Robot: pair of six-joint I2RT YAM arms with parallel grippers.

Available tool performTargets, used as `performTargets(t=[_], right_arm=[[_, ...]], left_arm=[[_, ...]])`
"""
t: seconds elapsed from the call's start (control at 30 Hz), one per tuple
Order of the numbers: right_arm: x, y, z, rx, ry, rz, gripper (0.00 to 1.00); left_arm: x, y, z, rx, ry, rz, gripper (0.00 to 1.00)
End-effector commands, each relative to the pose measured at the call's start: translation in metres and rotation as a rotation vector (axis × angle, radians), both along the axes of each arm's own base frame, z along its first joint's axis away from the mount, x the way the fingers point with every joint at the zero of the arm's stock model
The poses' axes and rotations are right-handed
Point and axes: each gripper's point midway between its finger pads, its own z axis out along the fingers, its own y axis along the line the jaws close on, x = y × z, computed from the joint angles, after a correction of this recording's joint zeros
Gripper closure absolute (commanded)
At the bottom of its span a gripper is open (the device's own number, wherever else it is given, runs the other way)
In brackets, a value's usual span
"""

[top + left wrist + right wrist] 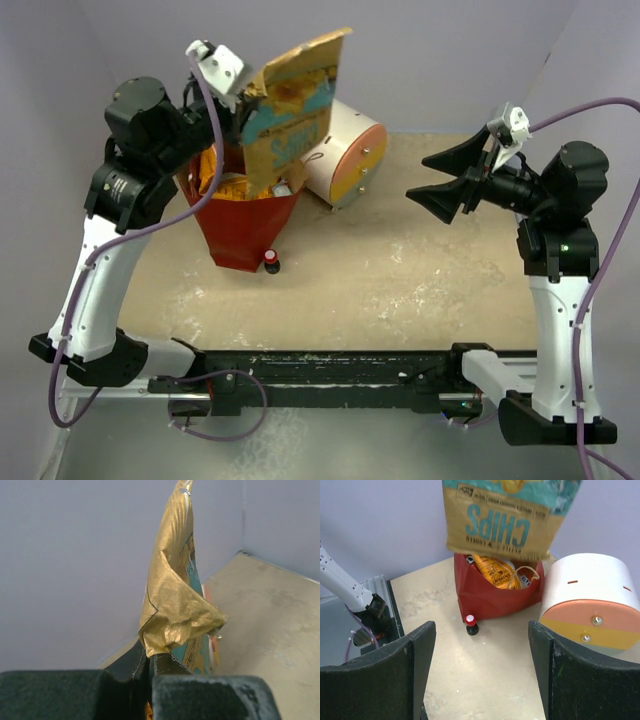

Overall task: Place the snacks into the paper bag
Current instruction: Pick up the snack from the center of the board, then place the snack in the paper bag.

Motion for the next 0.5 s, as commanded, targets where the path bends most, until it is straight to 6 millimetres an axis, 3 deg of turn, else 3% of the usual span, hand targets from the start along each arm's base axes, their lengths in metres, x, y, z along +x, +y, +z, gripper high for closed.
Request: performTargets(t=[0.0, 0.13, 0.47], right_arm=[[-0.004, 0.000, 0.006, 0.004, -0.030, 0.012, 0.24], [-0.004, 0.000, 0.004, 0.005, -0.030, 0.010, 0.24], [-0.005, -0.001, 0.000, -0.005, -0.034, 0.005, 0.24]], left_arm=[[0.007, 0.056, 0.041, -0.025, -0.120, 0.230, 1.00], [0.024, 0.076, 0.028, 0.053, -0.117, 0.337, 1.00], [0.044, 0.082, -0.006, 0.176, -0.076, 0.386, 1.00]])
